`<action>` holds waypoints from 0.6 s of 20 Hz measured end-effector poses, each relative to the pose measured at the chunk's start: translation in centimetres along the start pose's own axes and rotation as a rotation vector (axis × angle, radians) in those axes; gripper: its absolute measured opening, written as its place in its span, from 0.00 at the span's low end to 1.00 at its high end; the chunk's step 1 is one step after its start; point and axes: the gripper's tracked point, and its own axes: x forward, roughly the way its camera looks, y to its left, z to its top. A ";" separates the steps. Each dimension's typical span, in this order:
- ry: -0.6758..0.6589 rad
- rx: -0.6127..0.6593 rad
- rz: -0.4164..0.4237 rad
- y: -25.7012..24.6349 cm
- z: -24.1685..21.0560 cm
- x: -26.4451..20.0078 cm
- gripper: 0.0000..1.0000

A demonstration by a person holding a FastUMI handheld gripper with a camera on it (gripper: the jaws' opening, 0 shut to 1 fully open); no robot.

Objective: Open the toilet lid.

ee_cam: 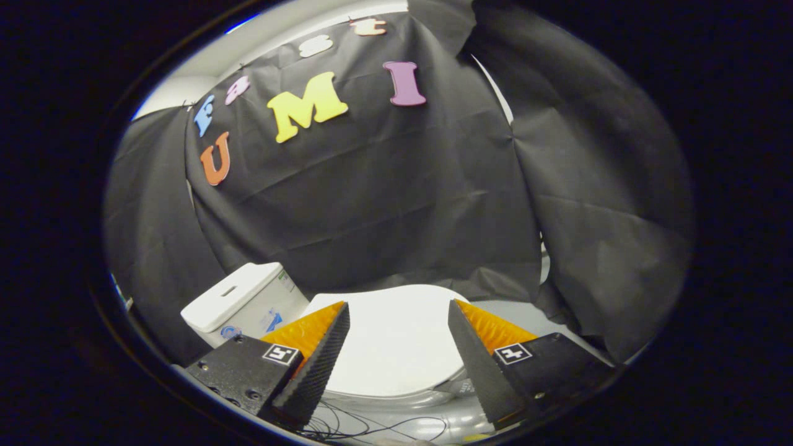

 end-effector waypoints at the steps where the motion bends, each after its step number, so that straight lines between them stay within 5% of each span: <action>1: 0.026 0.039 0.003 -0.7 -0.8 0.6 0.99; 6: 0.127 0.353 0.013 -4.3 -4.9 2.5 0.99; 12: 0.169 0.432 -0.021 -7.7 -8.6 3.4 1.00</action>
